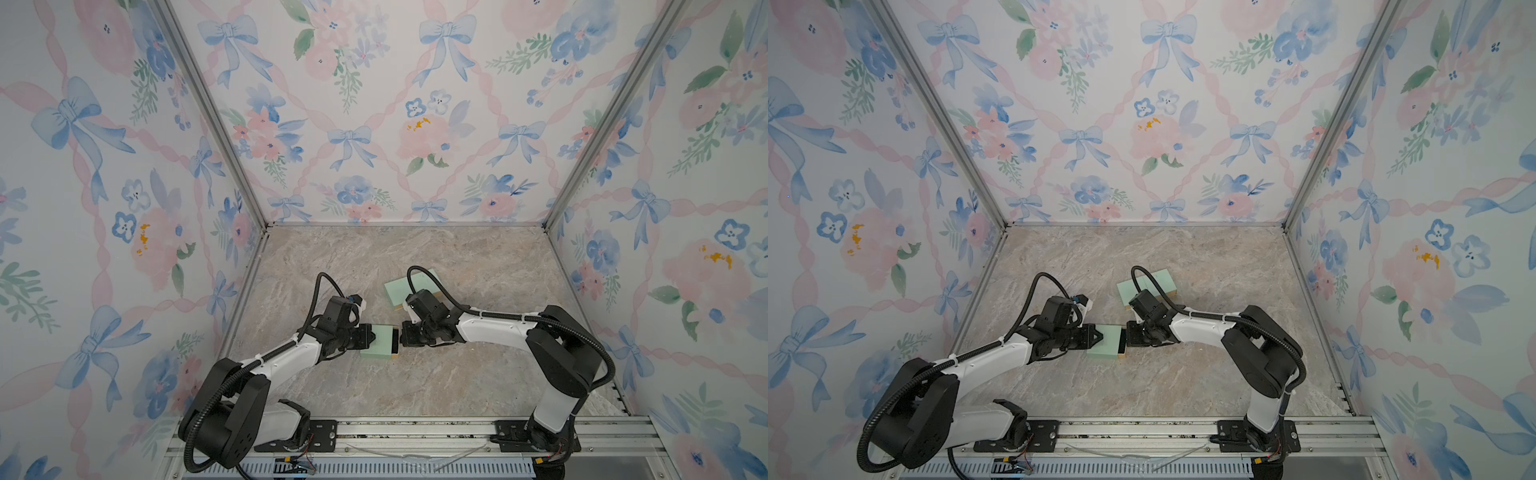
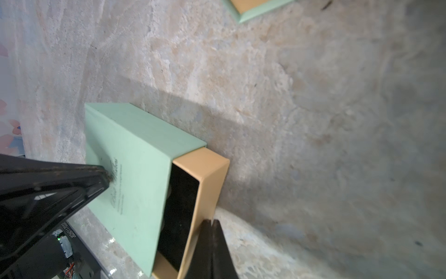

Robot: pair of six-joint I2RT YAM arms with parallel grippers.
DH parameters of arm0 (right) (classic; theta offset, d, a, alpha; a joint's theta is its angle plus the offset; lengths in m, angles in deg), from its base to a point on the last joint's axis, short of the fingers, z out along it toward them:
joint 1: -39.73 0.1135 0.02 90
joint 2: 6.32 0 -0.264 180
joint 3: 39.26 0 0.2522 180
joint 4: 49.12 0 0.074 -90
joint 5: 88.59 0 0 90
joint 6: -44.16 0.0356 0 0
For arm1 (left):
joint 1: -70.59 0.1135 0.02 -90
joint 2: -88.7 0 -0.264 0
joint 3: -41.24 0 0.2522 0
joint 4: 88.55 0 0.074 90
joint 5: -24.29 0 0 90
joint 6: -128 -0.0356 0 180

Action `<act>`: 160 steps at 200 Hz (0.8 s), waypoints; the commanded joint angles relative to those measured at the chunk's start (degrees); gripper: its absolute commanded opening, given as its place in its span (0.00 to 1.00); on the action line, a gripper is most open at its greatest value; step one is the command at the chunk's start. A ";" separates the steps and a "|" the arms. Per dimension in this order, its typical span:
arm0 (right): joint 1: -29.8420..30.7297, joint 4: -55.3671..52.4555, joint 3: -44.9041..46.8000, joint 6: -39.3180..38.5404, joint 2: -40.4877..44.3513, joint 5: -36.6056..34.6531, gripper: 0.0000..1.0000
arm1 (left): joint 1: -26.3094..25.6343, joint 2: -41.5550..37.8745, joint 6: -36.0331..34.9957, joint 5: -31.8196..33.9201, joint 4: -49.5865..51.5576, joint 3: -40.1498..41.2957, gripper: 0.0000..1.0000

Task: Take out the earrings from the drawer-style jewelry box
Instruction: Open the drawer in the jewelry box.

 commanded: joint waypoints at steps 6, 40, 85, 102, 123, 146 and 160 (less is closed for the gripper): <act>0.42 -7.82 -0.54 -0.98 1.57 -4.13 0.00 | 0.19 1.95 -0.63 4.69 6.04 1.95 0.00; 0.38 -7.62 -0.09 -0.92 1.63 -4.05 0.00 | 0.23 2.11 -0.70 4.78 6.03 2.03 0.00; 0.38 -7.52 0.08 -0.59 1.45 -4.28 0.00 | 0.21 2.22 -0.58 4.95 6.04 2.05 0.00; 0.38 -7.87 0.28 -0.34 1.73 -5.01 0.00 | 0.23 2.45 -0.57 4.94 6.11 2.27 0.00; 0.29 -8.22 0.58 -0.15 2.26 -5.64 0.00 | 0.19 2.82 -0.58 5.04 6.16 2.26 0.00; 0.04 -8.44 1.20 0.39 2.74 -6.13 0.00 | 0.22 3.21 -0.61 5.30 6.39 2.21 0.00; -0.13 -8.31 1.70 0.64 3.02 -6.35 0.00 | 0.23 3.39 -0.63 5.37 6.39 2.24 0.00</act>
